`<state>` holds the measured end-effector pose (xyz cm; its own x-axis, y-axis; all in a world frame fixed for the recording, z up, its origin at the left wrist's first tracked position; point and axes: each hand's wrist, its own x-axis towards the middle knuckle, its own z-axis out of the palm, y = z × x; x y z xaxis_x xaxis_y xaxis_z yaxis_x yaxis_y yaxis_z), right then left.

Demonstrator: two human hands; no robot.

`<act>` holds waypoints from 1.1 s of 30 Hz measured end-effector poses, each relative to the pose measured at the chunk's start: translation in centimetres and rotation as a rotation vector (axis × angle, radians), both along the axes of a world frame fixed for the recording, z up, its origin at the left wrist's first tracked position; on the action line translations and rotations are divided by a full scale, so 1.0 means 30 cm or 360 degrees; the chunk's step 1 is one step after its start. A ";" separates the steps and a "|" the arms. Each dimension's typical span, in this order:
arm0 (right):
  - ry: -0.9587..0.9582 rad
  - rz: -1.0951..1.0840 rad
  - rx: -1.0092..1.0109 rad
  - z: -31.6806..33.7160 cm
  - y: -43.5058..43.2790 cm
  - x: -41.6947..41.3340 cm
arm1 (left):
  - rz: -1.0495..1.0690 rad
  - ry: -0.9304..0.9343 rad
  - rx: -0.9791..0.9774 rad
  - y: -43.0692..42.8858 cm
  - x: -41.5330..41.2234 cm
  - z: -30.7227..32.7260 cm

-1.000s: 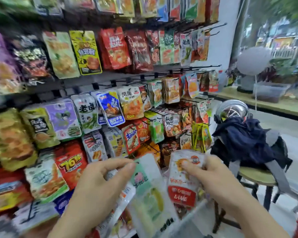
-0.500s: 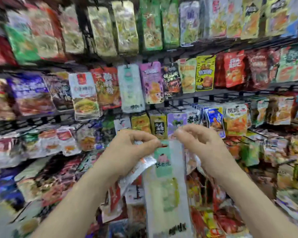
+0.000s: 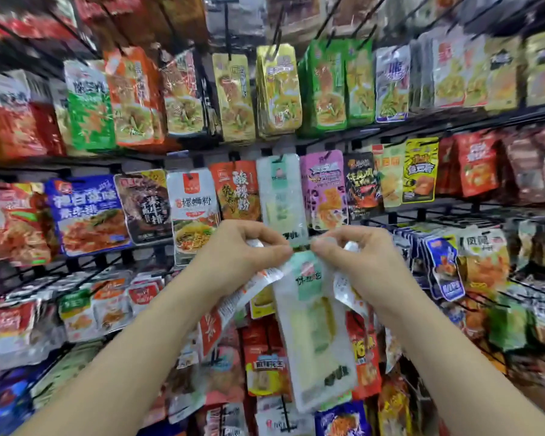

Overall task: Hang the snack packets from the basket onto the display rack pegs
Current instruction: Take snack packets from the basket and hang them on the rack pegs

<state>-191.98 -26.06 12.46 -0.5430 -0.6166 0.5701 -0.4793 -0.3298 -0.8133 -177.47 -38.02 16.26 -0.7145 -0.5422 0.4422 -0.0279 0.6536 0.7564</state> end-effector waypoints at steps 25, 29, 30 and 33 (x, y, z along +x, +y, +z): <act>0.0036 -0.0168 -0.0332 0.293 -0.553 -0.417 | 0.0777 0.0945 -0.0221 -0.393 -0.502 0.187; 0.0080 -0.0184 -0.0212 0.285 -0.582 -0.430 | 0.0841 0.0894 -0.0207 -0.427 -0.509 0.164; 0.0105 -0.0205 -0.0179 0.282 -0.584 -0.433 | 0.0859 0.0880 -0.0222 -0.435 -0.511 0.157; 0.0182 -0.0294 -0.0093 0.283 -0.590 -0.440 | 0.0934 0.0824 -0.0307 -0.456 -0.521 0.145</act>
<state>-205.17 -43.76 20.94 -0.5734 -0.4767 0.6663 -0.6240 -0.2729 -0.7322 -193.10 -51.68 20.62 -0.0155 -0.6459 0.7633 -0.0842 0.7615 0.6426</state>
